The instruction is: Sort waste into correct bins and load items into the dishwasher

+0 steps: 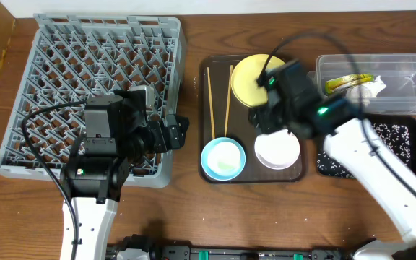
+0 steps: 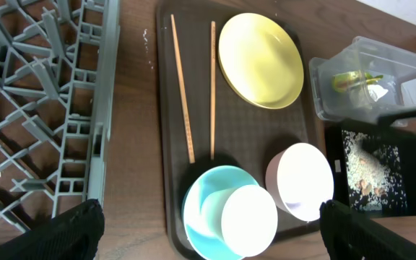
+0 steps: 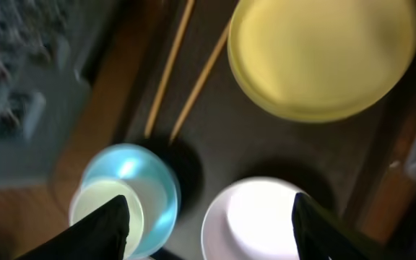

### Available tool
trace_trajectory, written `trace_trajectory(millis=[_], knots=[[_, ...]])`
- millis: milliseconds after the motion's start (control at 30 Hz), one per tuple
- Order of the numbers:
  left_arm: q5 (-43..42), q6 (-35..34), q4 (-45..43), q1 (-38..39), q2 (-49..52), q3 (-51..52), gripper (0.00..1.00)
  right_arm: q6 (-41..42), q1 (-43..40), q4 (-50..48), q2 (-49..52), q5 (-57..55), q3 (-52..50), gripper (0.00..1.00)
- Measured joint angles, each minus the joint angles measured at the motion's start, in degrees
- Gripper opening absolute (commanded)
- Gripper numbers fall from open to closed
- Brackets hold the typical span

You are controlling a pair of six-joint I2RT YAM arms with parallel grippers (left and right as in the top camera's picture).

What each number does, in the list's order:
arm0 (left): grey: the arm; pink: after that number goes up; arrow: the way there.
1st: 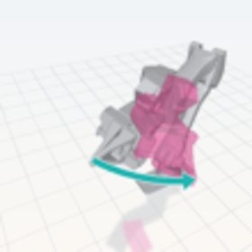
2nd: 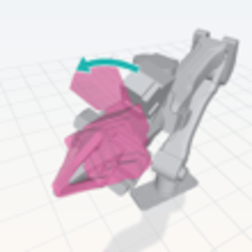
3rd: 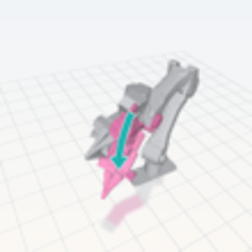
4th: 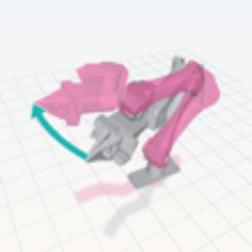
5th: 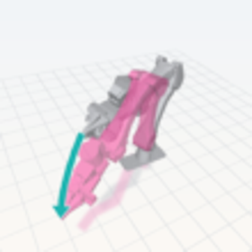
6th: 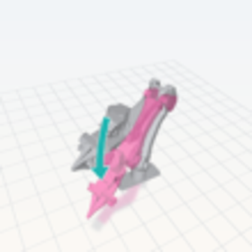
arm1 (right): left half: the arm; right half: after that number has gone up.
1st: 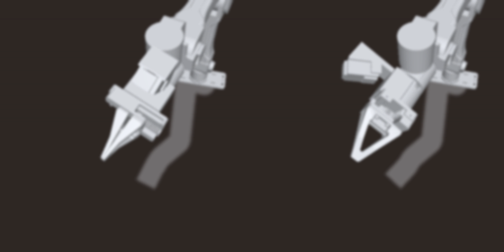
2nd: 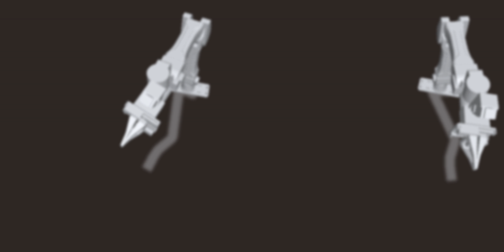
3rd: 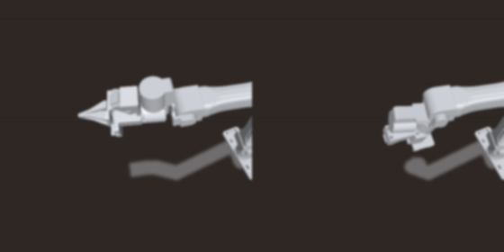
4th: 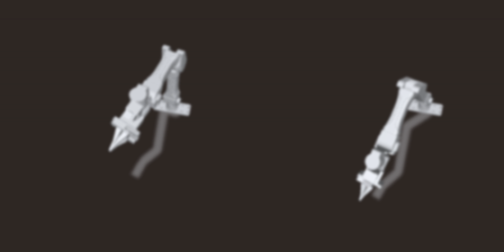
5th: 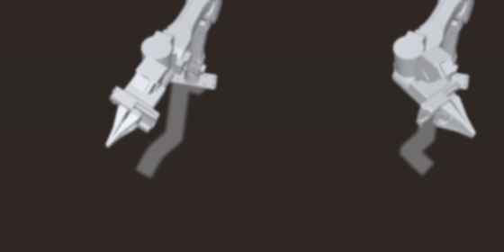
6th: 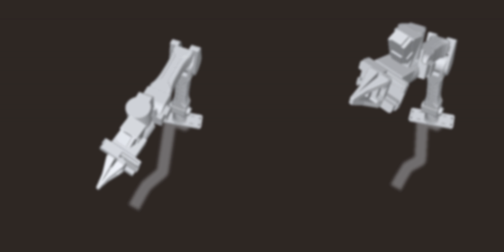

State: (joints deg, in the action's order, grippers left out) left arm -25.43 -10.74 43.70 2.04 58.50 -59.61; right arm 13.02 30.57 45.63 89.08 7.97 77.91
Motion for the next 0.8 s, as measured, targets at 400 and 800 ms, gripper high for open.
trace_trajectory(millis=[400,800], knots=[[-0.2,-2.2,0.1,0.0,0.0,0.0,0.96,0.2,6.8,3.4,8.5,11.1,-1.4,0.5],[-14.8,-9.3,-4.0,-5.9,0.0,0.0,0.95,1.7,9.5,1.9,18.8,10.8,-2.4,0.01]])
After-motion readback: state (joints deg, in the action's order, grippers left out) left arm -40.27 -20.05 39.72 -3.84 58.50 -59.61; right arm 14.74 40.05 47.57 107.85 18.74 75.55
